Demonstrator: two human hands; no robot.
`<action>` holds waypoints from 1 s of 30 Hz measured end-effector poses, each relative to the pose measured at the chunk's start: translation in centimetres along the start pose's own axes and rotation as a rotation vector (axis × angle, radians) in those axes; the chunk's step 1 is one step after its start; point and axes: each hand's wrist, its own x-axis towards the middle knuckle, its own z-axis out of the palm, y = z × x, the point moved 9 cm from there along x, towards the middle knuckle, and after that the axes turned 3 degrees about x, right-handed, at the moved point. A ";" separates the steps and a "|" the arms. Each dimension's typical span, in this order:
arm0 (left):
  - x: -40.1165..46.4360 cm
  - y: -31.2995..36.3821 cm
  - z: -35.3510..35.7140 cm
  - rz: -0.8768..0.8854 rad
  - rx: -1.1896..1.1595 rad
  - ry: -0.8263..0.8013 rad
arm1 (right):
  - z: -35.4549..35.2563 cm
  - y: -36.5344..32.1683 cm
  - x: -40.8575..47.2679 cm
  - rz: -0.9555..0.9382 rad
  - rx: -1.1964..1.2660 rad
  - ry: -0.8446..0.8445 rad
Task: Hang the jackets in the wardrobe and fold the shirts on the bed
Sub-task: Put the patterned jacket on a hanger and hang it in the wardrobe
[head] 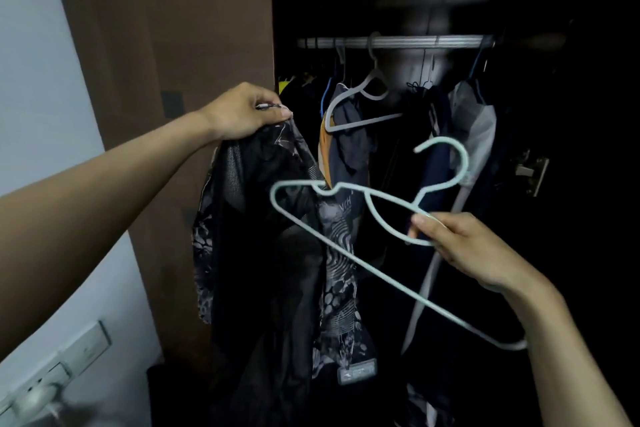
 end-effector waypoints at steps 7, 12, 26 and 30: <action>-2.3 6.9 2.0 -0.094 -0.335 0.099 | 8.1 -2.3 4.0 -0.047 -0.431 -0.021; -5.3 9.7 0.9 -0.243 -0.866 0.122 | 8.9 -4.0 2.7 -0.165 0.001 0.274; -6.7 12.5 -2.0 0.591 1.018 0.070 | 3.4 -8.4 3.0 -0.319 0.307 0.318; -5.5 8.7 -3.3 0.481 0.845 -0.043 | 0.9 -5.9 2.4 -0.228 0.060 0.493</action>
